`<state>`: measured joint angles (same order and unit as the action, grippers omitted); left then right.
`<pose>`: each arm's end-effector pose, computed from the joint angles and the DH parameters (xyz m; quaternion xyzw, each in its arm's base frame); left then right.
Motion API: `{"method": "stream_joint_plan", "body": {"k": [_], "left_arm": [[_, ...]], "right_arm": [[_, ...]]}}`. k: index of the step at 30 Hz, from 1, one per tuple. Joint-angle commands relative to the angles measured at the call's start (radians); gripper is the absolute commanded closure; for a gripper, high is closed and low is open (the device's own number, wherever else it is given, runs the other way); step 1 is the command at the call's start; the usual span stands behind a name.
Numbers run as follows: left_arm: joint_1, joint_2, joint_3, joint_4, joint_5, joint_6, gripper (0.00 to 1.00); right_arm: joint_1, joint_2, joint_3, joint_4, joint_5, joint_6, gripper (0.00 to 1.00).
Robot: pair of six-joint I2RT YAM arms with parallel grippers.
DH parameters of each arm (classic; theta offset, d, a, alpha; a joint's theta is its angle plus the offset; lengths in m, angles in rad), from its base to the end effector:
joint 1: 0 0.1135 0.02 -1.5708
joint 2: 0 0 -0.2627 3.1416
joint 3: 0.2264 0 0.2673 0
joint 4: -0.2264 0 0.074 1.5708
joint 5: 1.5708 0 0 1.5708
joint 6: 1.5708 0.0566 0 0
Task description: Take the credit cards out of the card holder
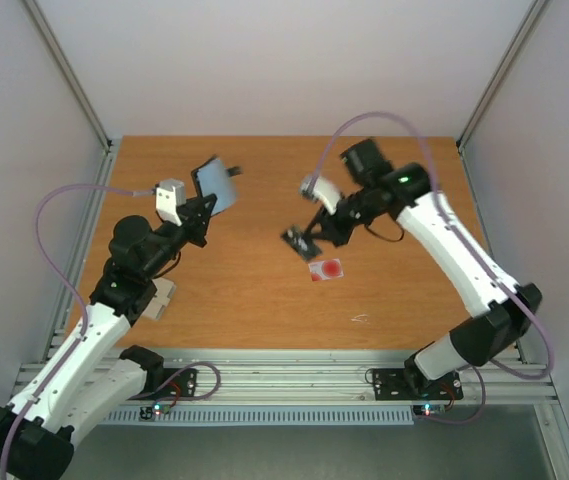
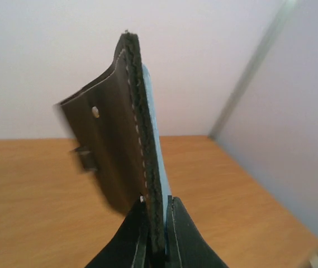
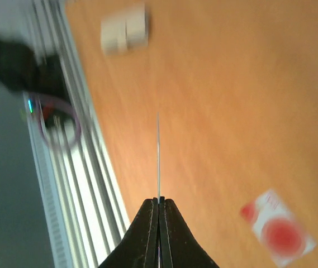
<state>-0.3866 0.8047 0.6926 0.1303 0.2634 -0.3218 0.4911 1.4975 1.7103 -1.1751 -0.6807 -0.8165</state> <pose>0.2094 -0.1011 0.3356 0.1162 0.6912 -0.3316 0.6315 0.2567 0.1777 0.3923 -0.6264 0.6531 0.2685 0.3303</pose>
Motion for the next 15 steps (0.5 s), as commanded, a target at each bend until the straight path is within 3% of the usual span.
{"method": "stream_joint_plan", "body": {"k": [1,5,10,15], "left_arm": [[0.033,-0.024,-0.025,-0.038,-0.159,0.054,1.0],[0.04,-0.018,-0.028,-0.039,-0.129,0.025,1.0],[0.04,-0.007,-0.025,-0.035,-0.119,0.023,1.0],[0.041,-0.007,-0.028,-0.037,-0.109,0.017,1.0]], "right_arm": [[0.096,0.056,-0.192,-0.228,0.236,-0.31,0.99],[0.138,0.145,-0.307,-0.249,0.336,-0.402,0.99],[0.147,0.239,-0.398,-0.151,0.376,-0.466,0.99],[0.147,0.327,-0.409,-0.064,0.305,-0.517,0.99]]}}
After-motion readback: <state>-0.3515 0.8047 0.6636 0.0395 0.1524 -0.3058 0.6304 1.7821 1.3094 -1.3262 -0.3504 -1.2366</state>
